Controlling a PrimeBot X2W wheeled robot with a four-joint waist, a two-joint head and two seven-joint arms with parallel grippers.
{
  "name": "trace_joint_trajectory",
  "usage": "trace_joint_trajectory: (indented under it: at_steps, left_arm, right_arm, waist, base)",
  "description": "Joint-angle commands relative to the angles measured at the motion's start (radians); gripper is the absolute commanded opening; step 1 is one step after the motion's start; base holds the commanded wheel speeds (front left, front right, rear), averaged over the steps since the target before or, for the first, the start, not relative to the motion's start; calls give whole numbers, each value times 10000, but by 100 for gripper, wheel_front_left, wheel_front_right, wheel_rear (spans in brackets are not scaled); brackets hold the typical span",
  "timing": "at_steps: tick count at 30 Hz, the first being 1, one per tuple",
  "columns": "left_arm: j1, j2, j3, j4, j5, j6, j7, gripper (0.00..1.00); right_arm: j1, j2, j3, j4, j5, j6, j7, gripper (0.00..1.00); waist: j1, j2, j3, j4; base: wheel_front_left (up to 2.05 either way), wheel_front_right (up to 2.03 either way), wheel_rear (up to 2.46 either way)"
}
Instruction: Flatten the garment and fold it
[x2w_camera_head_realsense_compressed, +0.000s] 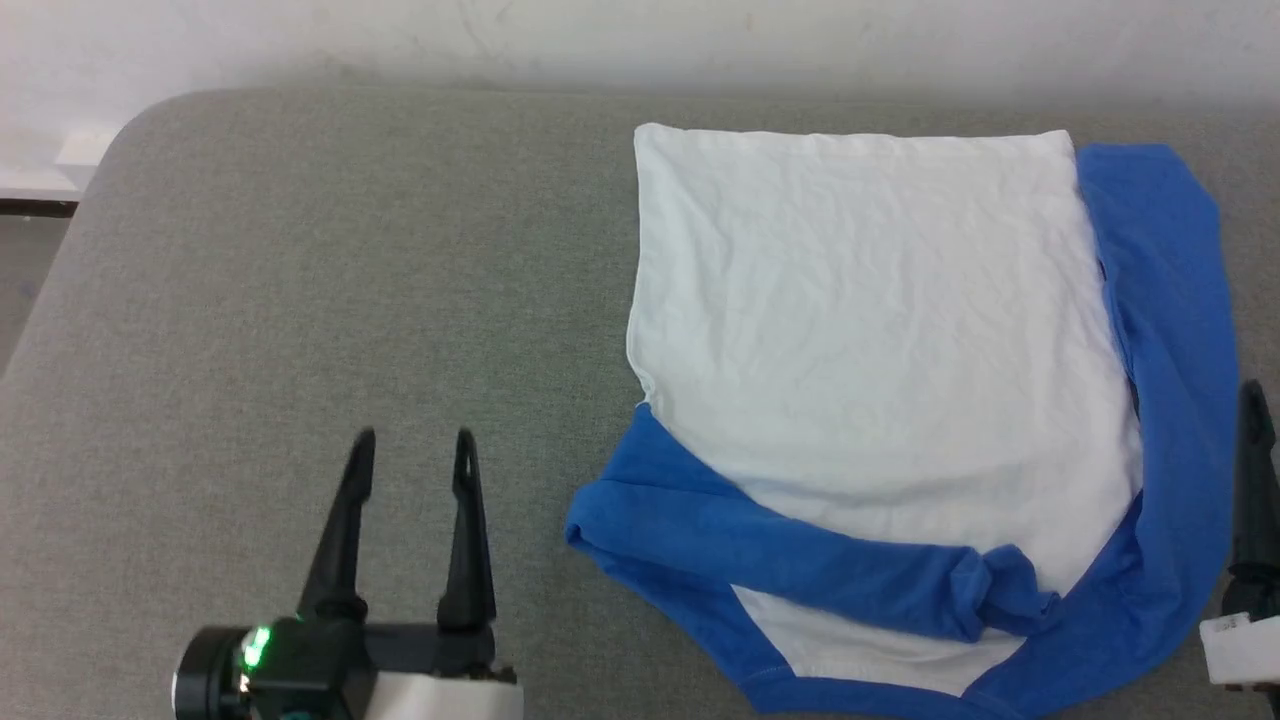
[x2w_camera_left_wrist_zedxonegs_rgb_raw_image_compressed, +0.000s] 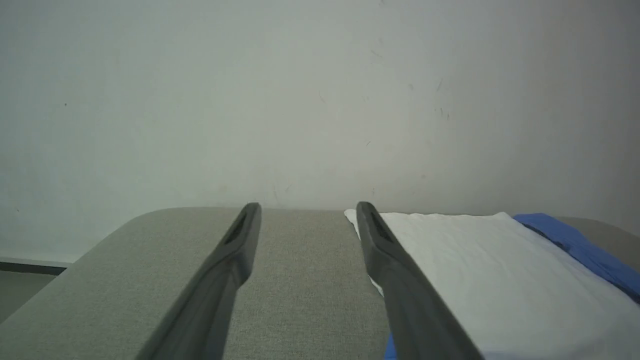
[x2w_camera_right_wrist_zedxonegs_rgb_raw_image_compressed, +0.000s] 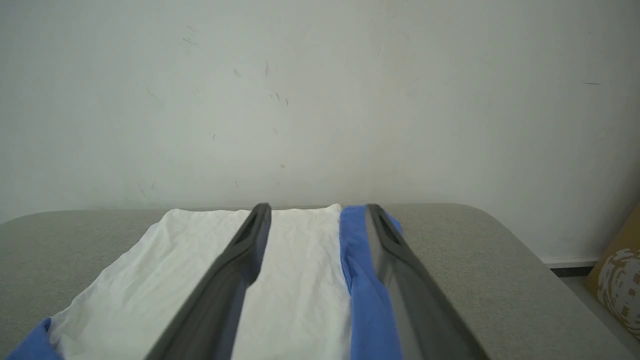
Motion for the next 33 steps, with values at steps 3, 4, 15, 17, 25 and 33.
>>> trace_joint_trajectory:
  at_steps: [3,4,15,17,25,33]
  left_arm:
    - [755,-414,350,748,434,-619,-46,100]
    - [851,-554,482,893,510,-758,-46,100]
    - [906,-2014,1946,999,904,-2124,-47,100]
    - [891,-2140,2120,1013,995,-2289,-47,100]
    - [759,-2867,2707,510,1572,-2388,-47,100]
    - [444,-3300,2966,-364,2333,-2404,-47,100]
  right_arm:
    - [219,41,53,199,172,-9,-146,100]
    - [240,42,51,240,197,-9,-172,100]
    - [115,43,-36,432,136,-9,-257,100]
    - [-73,-62,-94,354,51,-9,-194,100]
    - [-2679,-2049,-381,40,1673,-9,1289,100]
    - [-6753,-4994,152,1837,3914,-9,2977,100]
  waist:
    - [0,0,-11,-2]
    - [0,0,-4,-2]
    - [0,0,298,-57]
    - [0,0,415,-101]
    - [0,0,1522,-397]
    - [0,0,3232,-331]
  base:
    - [0,0,0]
    - [0,0,0]
    - [0,0,0]
    - [0,0,0]
    - [0,0,0]
    - [0,0,0]
